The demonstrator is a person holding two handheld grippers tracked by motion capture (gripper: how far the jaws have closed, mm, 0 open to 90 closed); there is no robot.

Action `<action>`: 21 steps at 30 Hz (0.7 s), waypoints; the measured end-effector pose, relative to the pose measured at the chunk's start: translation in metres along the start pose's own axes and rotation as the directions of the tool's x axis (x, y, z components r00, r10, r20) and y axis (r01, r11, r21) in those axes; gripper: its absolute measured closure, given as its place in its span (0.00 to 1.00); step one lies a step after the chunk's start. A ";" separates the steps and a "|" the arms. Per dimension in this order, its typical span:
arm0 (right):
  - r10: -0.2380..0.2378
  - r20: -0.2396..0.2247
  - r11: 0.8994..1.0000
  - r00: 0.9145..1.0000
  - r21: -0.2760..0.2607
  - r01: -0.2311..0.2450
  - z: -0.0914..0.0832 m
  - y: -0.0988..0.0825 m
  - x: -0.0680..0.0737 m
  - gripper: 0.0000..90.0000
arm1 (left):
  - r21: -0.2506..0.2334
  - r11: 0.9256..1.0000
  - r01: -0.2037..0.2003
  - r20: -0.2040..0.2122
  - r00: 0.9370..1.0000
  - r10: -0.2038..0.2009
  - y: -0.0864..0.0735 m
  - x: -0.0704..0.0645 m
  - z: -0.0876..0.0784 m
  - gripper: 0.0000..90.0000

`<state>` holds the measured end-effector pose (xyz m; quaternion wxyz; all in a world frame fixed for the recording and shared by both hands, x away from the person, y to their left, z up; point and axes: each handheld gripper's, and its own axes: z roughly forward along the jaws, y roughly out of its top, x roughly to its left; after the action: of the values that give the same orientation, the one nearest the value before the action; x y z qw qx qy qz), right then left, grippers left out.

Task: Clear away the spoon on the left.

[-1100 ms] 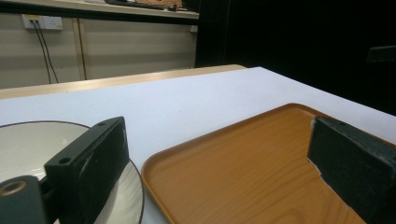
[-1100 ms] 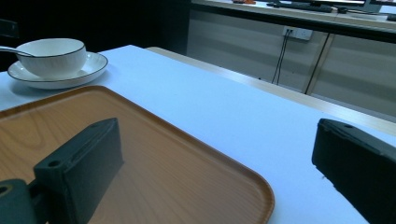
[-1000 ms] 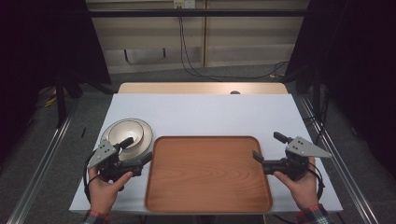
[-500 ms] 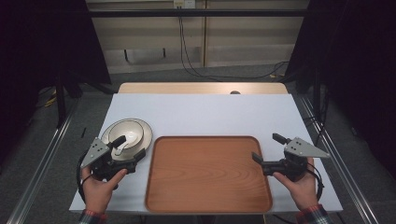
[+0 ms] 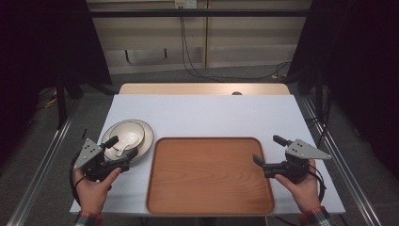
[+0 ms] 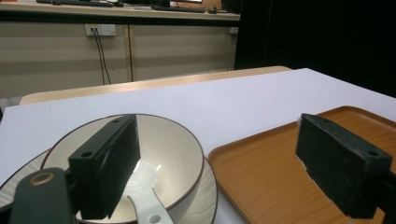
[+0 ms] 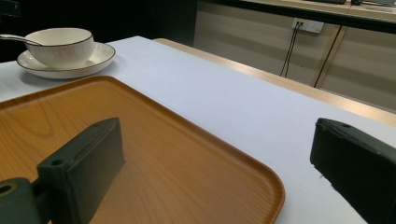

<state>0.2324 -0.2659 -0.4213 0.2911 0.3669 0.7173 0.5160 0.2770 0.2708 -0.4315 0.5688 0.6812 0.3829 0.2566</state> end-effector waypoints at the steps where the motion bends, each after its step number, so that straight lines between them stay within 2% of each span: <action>1: 0.001 0.006 1.000 1.000 0.000 -0.001 0.000 0.000 0.001 0.02 | -0.002 1.000 0.007 -0.004 1.000 -0.007 0.000 0.000 0.000 0.17; 2: 0.000 0.004 1.000 1.000 -0.001 0.000 0.001 0.000 0.001 0.03 | 0.005 1.000 0.006 -0.020 1.000 -0.006 -0.001 0.001 0.000 0.18; 7: -0.001 0.001 1.000 1.000 0.001 0.001 0.001 0.000 0.000 0.03 | 0.000 1.000 0.003 -0.029 1.000 -0.003 -0.002 0.006 -0.001 0.24; 10: 0.000 0.000 1.000 1.000 0.000 0.000 0.001 0.000 0.000 0.03 | 0.007 1.000 -0.018 -0.062 0.998 0.018 -0.002 0.008 -0.002 0.29; 12: -0.001 -0.003 1.000 1.000 -0.004 0.001 0.000 0.000 0.000 0.03 | 0.008 1.000 -0.023 -0.056 0.998 0.023 -0.003 0.010 -0.002 0.33; 15: 0.001 -0.003 1.000 1.000 -0.004 -0.001 0.000 0.000 0.000 0.03 | 0.019 0.999 -0.030 -0.075 0.997 0.032 -0.004 0.011 -0.003 0.38; 16: 0.001 -0.003 1.000 1.000 -0.004 -0.001 0.000 0.000 0.000 0.03 | 0.019 1.000 -0.020 -0.077 0.997 0.022 -0.004 0.011 -0.003 0.38; 17: -0.002 -0.003 1.000 1.000 -0.005 0.002 0.000 0.000 0.000 0.03 | 0.015 1.000 -0.016 -0.069 0.997 0.017 -0.005 0.011 -0.003 0.43; 18: -0.002 -0.003 1.000 1.000 -0.005 0.002 0.000 0.000 0.000 0.03 | 0.021 1.000 -0.016 -0.060 0.998 0.017 -0.005 0.012 -0.003 0.43; 19: -0.004 -0.009 1.000 1.000 -0.009 0.004 0.000 0.000 0.000 0.03 | 0.042 0.999 -0.020 -0.077 0.997 0.023 -0.006 0.011 -0.003 0.47; 21: -0.005 -0.007 1.000 1.000 -0.011 0.005 0.000 0.000 0.000 0.03 | 0.042 0.999 -0.019 -0.079 0.997 0.022 -0.007 0.012 -0.003 0.47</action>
<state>0.2326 -0.2657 -0.4211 0.2921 0.3615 0.7163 0.5204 0.2797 0.2826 -0.4382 0.5364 0.6859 0.4034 0.2813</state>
